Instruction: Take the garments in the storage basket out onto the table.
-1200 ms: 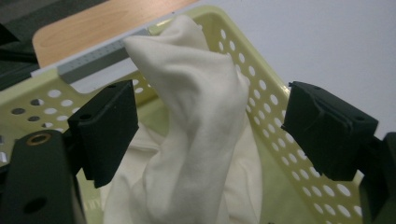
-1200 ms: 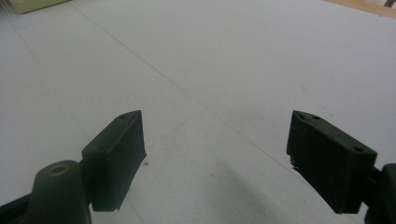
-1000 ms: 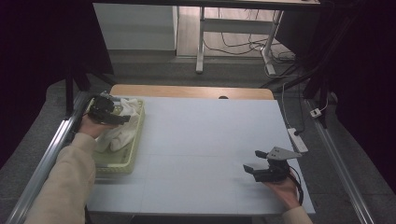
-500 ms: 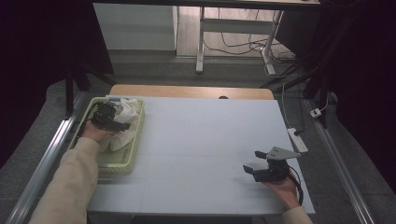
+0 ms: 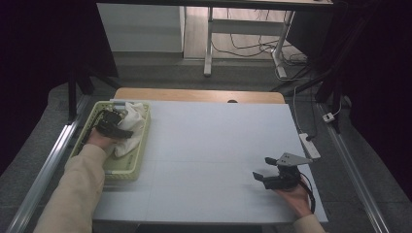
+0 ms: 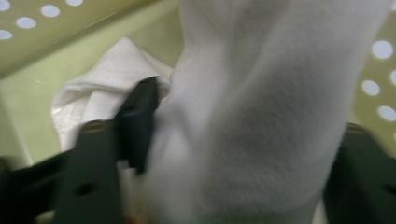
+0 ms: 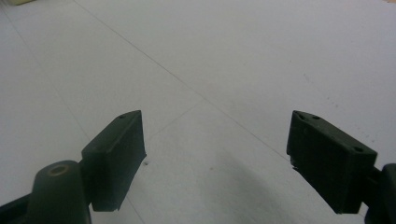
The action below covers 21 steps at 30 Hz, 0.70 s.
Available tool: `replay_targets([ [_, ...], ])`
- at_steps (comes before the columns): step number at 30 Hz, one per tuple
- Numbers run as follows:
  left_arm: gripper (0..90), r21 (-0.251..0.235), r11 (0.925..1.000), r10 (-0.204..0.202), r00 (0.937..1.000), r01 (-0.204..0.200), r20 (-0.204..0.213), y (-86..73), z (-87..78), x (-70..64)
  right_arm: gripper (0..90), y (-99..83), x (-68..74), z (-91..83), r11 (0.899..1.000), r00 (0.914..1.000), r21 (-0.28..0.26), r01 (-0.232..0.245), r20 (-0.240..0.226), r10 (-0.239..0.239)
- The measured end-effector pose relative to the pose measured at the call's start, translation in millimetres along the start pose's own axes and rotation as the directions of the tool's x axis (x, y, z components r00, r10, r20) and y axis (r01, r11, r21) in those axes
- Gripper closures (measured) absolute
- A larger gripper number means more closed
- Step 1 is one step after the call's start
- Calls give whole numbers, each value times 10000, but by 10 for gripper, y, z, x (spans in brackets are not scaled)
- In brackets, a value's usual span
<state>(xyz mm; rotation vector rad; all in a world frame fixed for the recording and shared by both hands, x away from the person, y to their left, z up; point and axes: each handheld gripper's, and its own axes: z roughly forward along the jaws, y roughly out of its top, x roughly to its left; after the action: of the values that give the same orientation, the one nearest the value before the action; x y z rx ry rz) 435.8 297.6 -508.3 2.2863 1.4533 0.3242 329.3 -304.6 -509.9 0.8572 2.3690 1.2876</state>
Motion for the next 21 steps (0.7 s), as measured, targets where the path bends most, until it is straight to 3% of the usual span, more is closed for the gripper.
replay_targets([
  [3, 641, 100, 9999, 49, 9997, -51, 250, -10, 5, 17, 196, 0, 1, -1, 10000, 10000, 2, -3, 7, 3],
  [6, 694, 94, 10000, 9, 9994, -12, 340, -15, -11, 34, 196, 3, 9, -6, 10000, 10000, -26, 25, 18, -25],
  [11, 712, -134, 9999, -22, 9991, 28, 425, -35, -80, 48, 196, 5, 6, -13, 10000, 10000, -59, 33, 33, -33],
  [15, 714, -610, 9979, -168, 9984, 201, 546, -69, -204, 85, 197, 5, 6, -11, 10000, 10000, -57, 26, 11, -26],
  [21, 715, -1498, 9868, -471, 9944, 611, 948, -149, -419, 144, 197, 7, 5, -16, 9999, 10000, -101, -18, -7, 18],
])
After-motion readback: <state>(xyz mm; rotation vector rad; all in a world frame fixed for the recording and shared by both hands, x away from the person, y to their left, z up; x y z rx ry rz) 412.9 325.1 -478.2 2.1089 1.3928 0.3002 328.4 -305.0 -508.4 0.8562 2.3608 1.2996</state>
